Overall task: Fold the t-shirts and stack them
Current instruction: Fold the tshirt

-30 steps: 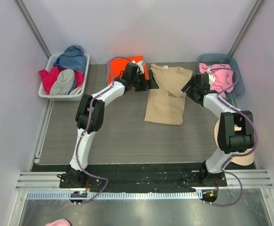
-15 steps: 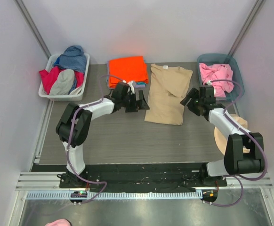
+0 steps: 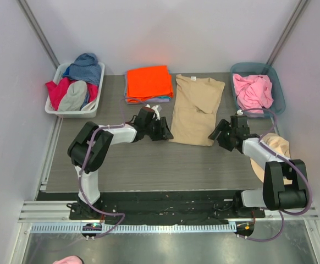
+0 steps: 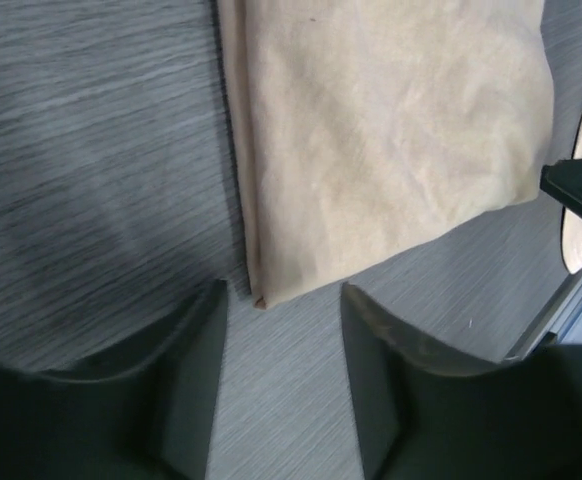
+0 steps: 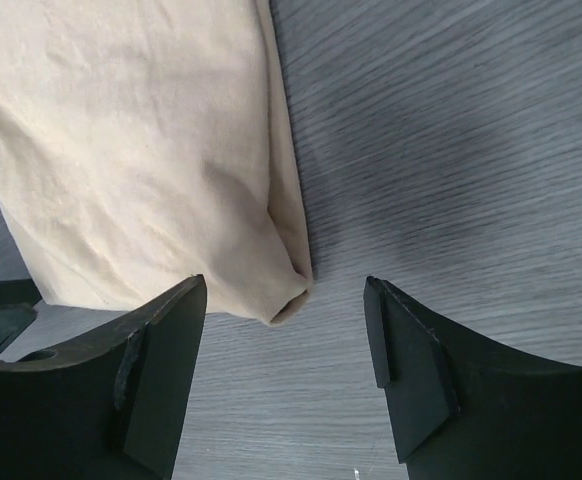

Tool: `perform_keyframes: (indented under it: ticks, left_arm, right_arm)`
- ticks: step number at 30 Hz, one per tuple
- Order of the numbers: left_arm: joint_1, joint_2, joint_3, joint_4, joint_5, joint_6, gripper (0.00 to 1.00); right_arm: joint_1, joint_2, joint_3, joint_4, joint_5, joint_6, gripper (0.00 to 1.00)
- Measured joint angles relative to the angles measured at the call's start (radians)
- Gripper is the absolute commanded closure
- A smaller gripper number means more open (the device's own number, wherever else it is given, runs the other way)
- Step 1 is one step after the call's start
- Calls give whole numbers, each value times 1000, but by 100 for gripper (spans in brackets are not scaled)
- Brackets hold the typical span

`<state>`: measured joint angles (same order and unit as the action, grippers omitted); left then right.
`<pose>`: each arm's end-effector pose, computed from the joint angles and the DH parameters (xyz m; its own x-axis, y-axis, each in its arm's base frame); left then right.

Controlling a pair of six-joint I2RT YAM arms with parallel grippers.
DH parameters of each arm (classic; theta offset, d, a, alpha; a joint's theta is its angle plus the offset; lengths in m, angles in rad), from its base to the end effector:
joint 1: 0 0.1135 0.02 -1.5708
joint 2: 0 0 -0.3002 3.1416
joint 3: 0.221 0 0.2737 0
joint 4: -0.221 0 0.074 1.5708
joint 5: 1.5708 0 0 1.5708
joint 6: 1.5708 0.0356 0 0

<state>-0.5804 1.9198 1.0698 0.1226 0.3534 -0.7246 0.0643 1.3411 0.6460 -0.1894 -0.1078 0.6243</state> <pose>0.3480 -0.2429 0.1632 -0.9006 -0.1531 -0.4067 0.1785 0.7230 -0.6674 0.2637 0.0208 0.1962 -0.7035 0.5371 -0.4655 0.3442 0.8305 0.4379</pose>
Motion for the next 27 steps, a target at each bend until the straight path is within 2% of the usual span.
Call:
perform_keyframes:
  ticks: [1,9,13,16,19,20,22,23,26,27]
  left_arm:
    - [0,5,1,0,-4,-2,61]
    - [0,53,24,31,2,-2,74]
    - [0,76,32,56,13,-10,95]
    - [0,92,35,77,27,-28,99]
    - [0,101,38,94,37,-32,100]
    - [0,101,38,97,40,-33,100]
    - [0,103,38,100,42,-34,100]
    - [0,103,38,101,42,-35,100]
    - [0,103,38,103,43,-35,100]
    - [0,103,37,104,43,-35,100]
  right_arm:
    - [0,0,0,5,-1,-2,28]
    - [0,4,-1,35,-17,-13,28]
    - [0,26,-2,56,-35,-13,30]
    - [0,45,-9,74,-49,-13,35]
    - [0,61,-28,95,-64,-13,51]
    - [0,71,-38,106,-71,-10,63]
    - [0,82,-45,122,-80,-10,77]
    - [0,87,-48,130,-84,-10,87]
    - [0,104,-61,151,-101,4,99]
    - [0,104,-63,156,-105,6,99]
